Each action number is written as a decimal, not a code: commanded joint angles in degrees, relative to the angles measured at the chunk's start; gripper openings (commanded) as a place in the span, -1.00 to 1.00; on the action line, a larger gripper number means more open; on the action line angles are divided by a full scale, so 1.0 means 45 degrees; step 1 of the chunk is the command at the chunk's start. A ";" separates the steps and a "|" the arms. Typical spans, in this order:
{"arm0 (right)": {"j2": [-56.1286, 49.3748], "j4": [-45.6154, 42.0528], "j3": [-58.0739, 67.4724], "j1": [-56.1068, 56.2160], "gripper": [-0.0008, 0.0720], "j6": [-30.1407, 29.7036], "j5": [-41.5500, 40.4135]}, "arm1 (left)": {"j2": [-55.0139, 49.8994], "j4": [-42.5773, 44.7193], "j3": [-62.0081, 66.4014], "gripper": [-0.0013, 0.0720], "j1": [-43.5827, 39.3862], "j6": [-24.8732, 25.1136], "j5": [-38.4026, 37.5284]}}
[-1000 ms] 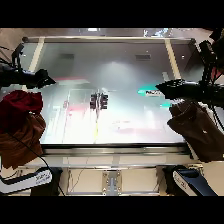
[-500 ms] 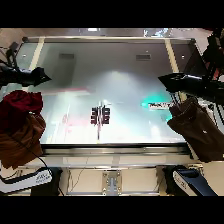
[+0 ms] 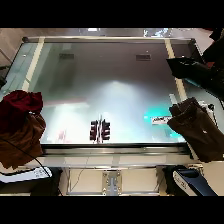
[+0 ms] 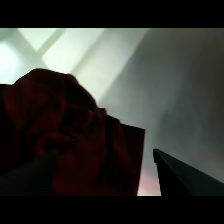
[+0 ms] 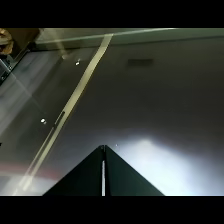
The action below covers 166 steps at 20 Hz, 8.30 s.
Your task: Fold the shirts.
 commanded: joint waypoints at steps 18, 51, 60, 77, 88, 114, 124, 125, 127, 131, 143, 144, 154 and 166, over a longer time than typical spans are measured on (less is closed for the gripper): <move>-0.0005 0.0335 0.0010 0.0010 -0.19 0.0937 -0.0529 | -0.3677 -0.1763 0.0010 -0.94 0.0578 -0.0301 0.1409; -0.1637 -0.6892 0.6465 -0.0005 -0.19 0.2157 1.1803 | -0.1069 -0.0481 0.0029 0.96 -0.8417 -0.3701 -0.1904; -0.2871 -0.3793 0.2720 -0.0005 -0.19 0.2263 0.8208 | -0.3133 -0.2103 0.0029 0.95 -0.5824 -0.3405 -0.2720; 0.1375 -0.3628 0.0544 0.0000 -0.19 0.4007 0.6781 | -0.6154 -0.7650 0.0034 -0.95 -0.6042 0.0097 -0.2089; -0.2715 0.0068 -0.7023 0.2569 0.22 0.4541 0.0821 | -0.6154 -0.7888 0.0034 -0.94 -0.6067 0.0384 -0.2652; 0.0695 -0.2720 0.1496 0.4362 -0.88 0.3750 0.6241 | 0.6771 -0.8408 0.0029 -0.94 -0.2001 0.3725 -0.4143; -0.7038 0.0165 -0.1549 0.4357 0.20 0.3779 0.0486 | 0.5367 -0.8291 0.0029 -0.94 -0.2608 0.3638 -0.5037; -0.8063 0.1151 -0.1287 0.4357 0.20 0.2924 0.0189 | 0.5241 -0.8286 0.0029 -0.94 -0.2613 0.3643 -0.5037; -0.9928 0.2856 -0.0340 0.4347 0.20 0.1375 0.0214 | 0.5022 -0.8286 0.0029 -0.94 -0.2608 0.3657 -0.5042; -1.2458 0.3638 0.2365 0.4352 0.20 0.1093 0.0437 | 0.4770 -0.8281 0.0029 -0.94 -0.2608 0.4104 -0.5042; -1.4596 0.3555 0.3915 0.4362 0.06 0.2030 0.1127 | 0.4721 -0.8291 0.0029 -0.94 -0.2613 0.4435 -0.5037; -1.4717 0.3696 0.3925 0.4362 0.06 0.2030 0.1355 | 0.4721 -0.8291 0.0029 -0.94 -0.2613 0.4541 -0.5037; -1.4931 0.4396 0.3925 0.4677 -0.64 0.1880 0.1311 | 0.4721 -0.8291 0.0029 -0.94 -0.2613 0.4556 -0.5037; -0.8140 -0.0937 0.9904 0.3609 -0.94 0.1962 1.0836 | 0.7174 -0.8276 0.0039 -0.95 -0.1171 0.5323 -0.4211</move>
